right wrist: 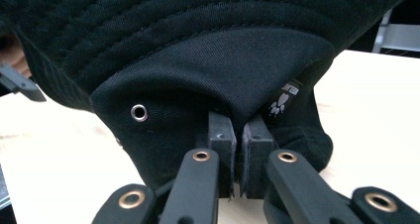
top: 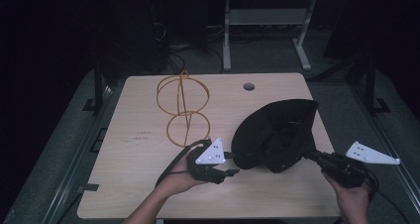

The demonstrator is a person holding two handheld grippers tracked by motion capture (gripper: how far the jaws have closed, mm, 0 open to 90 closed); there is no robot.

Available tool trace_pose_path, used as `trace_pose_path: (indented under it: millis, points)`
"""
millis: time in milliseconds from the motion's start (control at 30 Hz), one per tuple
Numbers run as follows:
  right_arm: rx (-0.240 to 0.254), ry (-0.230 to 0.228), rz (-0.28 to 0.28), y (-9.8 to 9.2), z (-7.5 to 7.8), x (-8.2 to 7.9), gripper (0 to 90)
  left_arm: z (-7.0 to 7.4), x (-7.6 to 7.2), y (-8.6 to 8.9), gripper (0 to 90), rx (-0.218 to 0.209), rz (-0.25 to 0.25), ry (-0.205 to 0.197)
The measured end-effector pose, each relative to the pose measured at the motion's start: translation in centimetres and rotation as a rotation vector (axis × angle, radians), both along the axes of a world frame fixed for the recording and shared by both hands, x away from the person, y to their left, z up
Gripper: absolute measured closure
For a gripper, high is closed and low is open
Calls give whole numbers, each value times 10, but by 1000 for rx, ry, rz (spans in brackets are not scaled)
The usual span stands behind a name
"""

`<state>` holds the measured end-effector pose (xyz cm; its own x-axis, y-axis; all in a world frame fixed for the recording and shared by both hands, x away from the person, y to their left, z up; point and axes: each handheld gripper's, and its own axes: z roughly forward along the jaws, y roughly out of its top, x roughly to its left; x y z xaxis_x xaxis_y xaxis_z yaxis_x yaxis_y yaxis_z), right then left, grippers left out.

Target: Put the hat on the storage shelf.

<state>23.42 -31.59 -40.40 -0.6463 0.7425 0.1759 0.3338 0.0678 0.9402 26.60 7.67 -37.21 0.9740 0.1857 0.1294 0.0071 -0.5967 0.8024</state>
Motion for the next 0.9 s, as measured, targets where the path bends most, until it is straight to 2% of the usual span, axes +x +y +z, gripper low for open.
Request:
trace_pose_path:
  millis: [133,467,767,900]
  points:
    - [14,11,-1,-2,9,4,862,-5,0,13,519,-9,24,8]
    - [-2,1,-6,2,30,16,864,-24,2,42,504,-31,95,47]
    - [-1,-4,-3,6,44,25,865,-36,0,64,493,-28,144,54]
    - [2,2,1,9,54,30,865,-45,-1,74,461,-35,176,65]
